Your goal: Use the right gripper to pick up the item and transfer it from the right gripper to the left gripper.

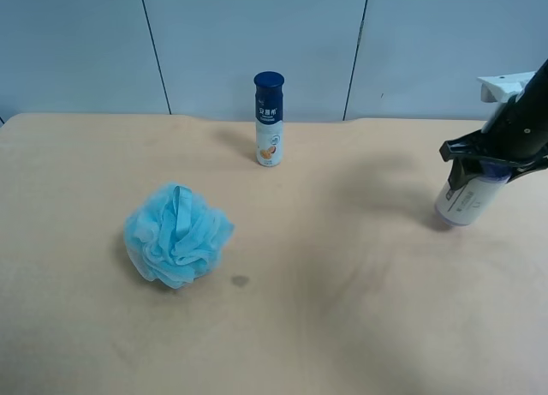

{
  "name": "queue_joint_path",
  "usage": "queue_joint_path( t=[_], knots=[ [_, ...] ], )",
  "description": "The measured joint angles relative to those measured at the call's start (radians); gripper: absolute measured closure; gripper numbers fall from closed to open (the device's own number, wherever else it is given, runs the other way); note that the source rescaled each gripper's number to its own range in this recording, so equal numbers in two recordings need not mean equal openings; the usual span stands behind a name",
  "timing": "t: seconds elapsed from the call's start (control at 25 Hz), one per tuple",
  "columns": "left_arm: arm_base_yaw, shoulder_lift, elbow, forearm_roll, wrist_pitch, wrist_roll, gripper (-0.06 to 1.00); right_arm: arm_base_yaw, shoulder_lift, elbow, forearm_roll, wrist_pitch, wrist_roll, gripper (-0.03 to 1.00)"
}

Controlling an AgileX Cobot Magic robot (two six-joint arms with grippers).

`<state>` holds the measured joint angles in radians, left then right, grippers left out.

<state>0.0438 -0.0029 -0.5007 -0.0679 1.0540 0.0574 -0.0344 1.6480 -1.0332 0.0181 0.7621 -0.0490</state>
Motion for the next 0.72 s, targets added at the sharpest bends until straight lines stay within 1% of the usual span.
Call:
queue_joint_path(
  t=[0.2, 0.32, 0.4, 0.52, 0.64, 0.72],
  knots=[
    [0.000, 0.000, 0.000, 0.000, 0.000, 0.000, 0.10, 0.000, -0.032, -0.023, 0.050, 0.076, -0.002, 0.97],
    [0.000, 0.000, 0.000, 0.000, 0.000, 0.000, 0.10, -0.001, -0.032, -0.072, 0.137, 0.144, -0.063, 0.97],
    [0.000, 0.000, 0.000, 0.000, 0.000, 0.000, 0.10, -0.002, -0.032, -0.094, 0.231, 0.169, -0.134, 0.97],
    [0.000, 0.000, 0.000, 0.000, 0.000, 0.000, 0.10, -0.002, -0.034, -0.103, 0.421, 0.192, -0.273, 0.97],
    [0.000, 0.000, 0.000, 0.000, 0.000, 0.000, 0.10, -0.002, -0.017, -0.103, 0.621, 0.230, -0.376, 0.97],
    [0.000, 0.000, 0.000, 0.000, 0.000, 0.000, 0.10, -0.002, 0.007, -0.106, 0.726, 0.256, -0.429, 0.97]
  ],
)
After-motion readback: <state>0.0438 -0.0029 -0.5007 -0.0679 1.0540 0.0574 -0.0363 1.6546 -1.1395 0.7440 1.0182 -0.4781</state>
